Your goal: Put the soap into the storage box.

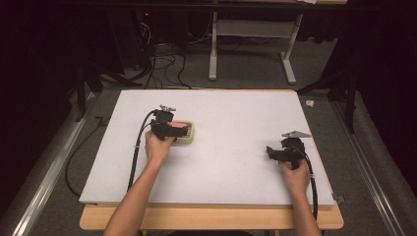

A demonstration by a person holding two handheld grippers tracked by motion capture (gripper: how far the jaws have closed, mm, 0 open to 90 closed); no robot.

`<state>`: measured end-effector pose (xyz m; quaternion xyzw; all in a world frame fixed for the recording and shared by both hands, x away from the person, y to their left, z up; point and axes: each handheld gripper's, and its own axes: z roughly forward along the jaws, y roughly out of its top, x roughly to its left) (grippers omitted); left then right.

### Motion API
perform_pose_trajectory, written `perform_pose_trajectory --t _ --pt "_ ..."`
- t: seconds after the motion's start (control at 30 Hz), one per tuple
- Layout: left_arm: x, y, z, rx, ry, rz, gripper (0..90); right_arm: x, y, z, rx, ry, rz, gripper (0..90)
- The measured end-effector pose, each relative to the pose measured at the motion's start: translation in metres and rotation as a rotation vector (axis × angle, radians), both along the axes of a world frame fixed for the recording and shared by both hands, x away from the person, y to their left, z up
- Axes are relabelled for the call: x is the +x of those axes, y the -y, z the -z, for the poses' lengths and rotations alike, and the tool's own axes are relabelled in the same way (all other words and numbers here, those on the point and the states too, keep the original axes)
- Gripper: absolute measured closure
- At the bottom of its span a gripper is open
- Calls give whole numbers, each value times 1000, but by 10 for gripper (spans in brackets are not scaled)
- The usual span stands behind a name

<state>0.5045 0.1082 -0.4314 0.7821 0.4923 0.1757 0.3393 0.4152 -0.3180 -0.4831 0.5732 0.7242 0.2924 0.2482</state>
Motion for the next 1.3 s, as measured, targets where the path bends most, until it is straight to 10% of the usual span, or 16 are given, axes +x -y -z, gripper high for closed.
perform_pose_trajectory --t 1.3 --pt "-42 -9 -27 -47 72 91 147 0 0 0 -2 1 -2 161"
